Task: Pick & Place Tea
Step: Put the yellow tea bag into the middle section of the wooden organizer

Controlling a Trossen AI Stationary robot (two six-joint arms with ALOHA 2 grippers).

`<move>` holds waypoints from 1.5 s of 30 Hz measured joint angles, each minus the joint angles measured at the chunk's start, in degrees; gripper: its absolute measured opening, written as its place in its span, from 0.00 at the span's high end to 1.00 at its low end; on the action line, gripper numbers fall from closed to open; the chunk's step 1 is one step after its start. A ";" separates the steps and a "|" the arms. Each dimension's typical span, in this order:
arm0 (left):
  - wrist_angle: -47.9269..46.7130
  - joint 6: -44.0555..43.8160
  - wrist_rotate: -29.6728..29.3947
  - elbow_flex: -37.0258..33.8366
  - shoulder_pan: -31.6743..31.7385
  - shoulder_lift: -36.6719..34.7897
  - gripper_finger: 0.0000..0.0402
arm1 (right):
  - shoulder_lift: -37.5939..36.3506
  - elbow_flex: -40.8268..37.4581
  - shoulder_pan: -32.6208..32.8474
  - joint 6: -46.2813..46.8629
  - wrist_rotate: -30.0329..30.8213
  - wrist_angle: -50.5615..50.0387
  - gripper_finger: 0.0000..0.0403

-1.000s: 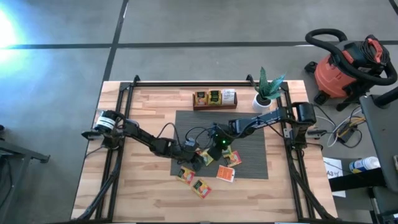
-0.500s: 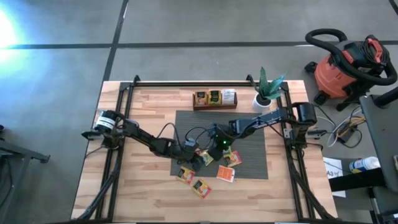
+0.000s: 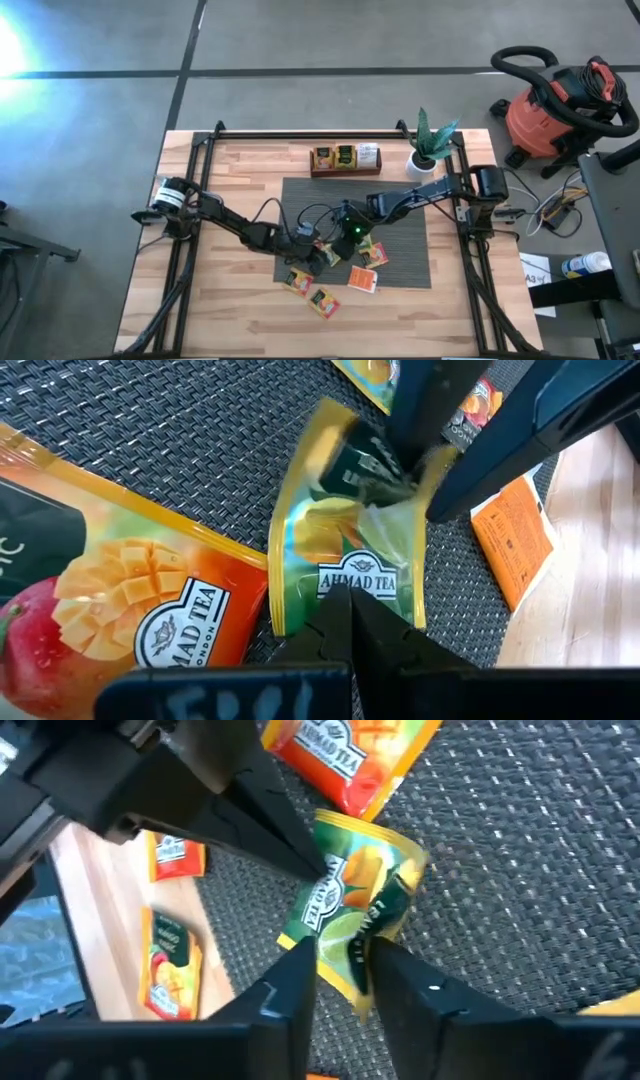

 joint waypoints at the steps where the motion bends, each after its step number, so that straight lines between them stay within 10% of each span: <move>1: 0.10 -0.18 -0.03 0.00 0.00 -0.01 1.00 | -0.04 0.00 0.00 0.01 -0.10 0.02 0.78; 15: 0.29 2.00 1.39 -0.07 -0.33 -5.66 1.00 | -2.50 1.11 -0.32 -3.80 6.64 -3.05 0.98; 33: -4.25 0.96 -6.00 -3.65 -1.55 -20.22 1.00 | -8.51 24.80 -16.04 -53.36 32.79 -35.32 0.98; 45: -4.23 -0.88 -10.98 -3.67 -3.34 -21.11 1.00 | -7.12 27.40 -30.41 -70.46 22.15 -37.73 0.98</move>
